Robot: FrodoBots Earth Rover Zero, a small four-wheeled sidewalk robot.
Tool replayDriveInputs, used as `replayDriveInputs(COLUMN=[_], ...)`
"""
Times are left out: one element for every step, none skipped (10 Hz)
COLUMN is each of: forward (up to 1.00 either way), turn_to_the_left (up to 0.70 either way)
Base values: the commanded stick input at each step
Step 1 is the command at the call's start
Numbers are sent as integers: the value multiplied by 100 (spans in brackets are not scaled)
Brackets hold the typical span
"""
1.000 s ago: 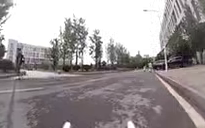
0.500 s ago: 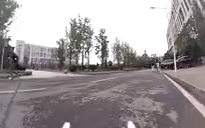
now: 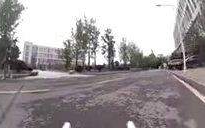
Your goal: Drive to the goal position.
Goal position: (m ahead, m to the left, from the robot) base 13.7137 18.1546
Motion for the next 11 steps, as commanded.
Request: replayDriveInputs(forward=[60,60,60,60,60,60,60,60,60,60,60], turn_to_the_left=[15,15,15,15,15,15,15,15,15,15,15])
